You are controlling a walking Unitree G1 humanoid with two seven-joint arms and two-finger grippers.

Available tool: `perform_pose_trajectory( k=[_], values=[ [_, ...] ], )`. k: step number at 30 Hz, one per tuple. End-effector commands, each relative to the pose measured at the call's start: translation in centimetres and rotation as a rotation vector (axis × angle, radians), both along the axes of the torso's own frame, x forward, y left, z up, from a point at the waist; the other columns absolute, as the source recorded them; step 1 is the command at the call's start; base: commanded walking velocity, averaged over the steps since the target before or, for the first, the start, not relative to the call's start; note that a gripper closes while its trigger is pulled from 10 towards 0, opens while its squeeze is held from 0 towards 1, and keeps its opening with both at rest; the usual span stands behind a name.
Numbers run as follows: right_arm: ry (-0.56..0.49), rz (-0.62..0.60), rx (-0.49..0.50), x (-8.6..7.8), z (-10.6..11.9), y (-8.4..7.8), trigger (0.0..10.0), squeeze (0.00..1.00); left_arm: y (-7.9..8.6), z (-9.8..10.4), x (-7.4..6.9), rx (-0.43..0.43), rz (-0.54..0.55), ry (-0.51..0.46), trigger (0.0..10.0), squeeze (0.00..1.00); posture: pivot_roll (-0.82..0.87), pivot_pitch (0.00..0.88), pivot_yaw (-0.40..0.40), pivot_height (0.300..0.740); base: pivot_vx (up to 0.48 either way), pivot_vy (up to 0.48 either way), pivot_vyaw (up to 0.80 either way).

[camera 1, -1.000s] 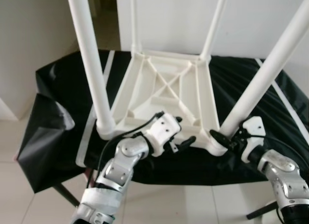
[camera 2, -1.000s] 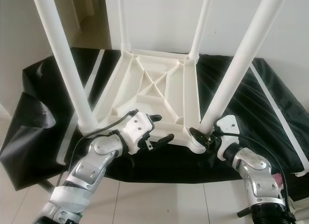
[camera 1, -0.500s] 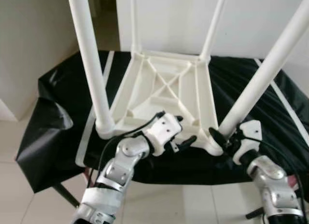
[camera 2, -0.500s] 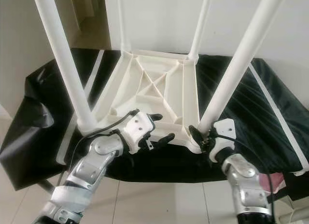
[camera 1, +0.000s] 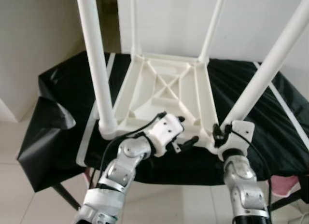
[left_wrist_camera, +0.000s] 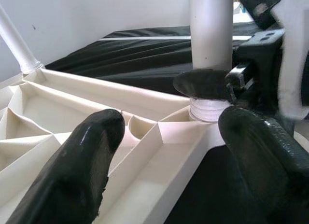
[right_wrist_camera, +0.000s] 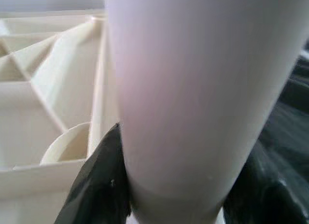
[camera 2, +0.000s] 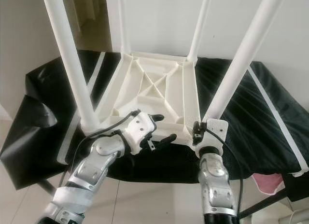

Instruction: Building children table

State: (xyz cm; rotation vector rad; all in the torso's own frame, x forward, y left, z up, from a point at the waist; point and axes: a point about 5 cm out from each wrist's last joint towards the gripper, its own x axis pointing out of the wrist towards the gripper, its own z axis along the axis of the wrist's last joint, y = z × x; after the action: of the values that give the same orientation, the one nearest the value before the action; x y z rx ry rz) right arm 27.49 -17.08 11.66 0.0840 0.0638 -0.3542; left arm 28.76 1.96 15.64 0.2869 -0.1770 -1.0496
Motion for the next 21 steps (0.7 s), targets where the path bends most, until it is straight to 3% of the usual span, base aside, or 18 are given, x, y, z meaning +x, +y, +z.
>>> perform_pose_trajectory(
  k=[1, 15, 16, 21],
  values=[
    [0.149, -0.062, 0.080, -0.7, -3.0, 0.4, 10.0, 0.00, 0.2, 0.3, 0.4, -0.030, 0.104, -0.027, 10.0, 0.00, -0.03, 0.005, -0.039, 0.740, 0.000, 0.000, 0.00],
    [0.134, 0.004, 0.070, -0.4, -2.4, 2.0, 10.0, 0.00, 0.2, 0.4, 0.5, -0.032, 0.111, -0.030, 10.0, 0.00, -0.03, 0.001, -0.040, 0.740, 0.000, 0.000, 0.00],
    [0.127, 0.001, 0.068, -0.4, -2.3, 2.0, 10.0, 1.00, 0.2, 0.4, 0.5, -0.032, 0.108, -0.031, 10.0, 0.00, -0.03, 0.003, -0.040, 0.740, 0.000, 0.000, 0.00],
    [0.060, 0.005, 0.071, -0.5, -1.3, 1.4, 10.0, 1.00, 0.0, 0.3, 0.4, -0.023, 0.091, -0.033, 10.0, 0.00, -0.04, 0.004, -0.042, 0.740, 0.000, 0.000, 0.00]
  ],
)
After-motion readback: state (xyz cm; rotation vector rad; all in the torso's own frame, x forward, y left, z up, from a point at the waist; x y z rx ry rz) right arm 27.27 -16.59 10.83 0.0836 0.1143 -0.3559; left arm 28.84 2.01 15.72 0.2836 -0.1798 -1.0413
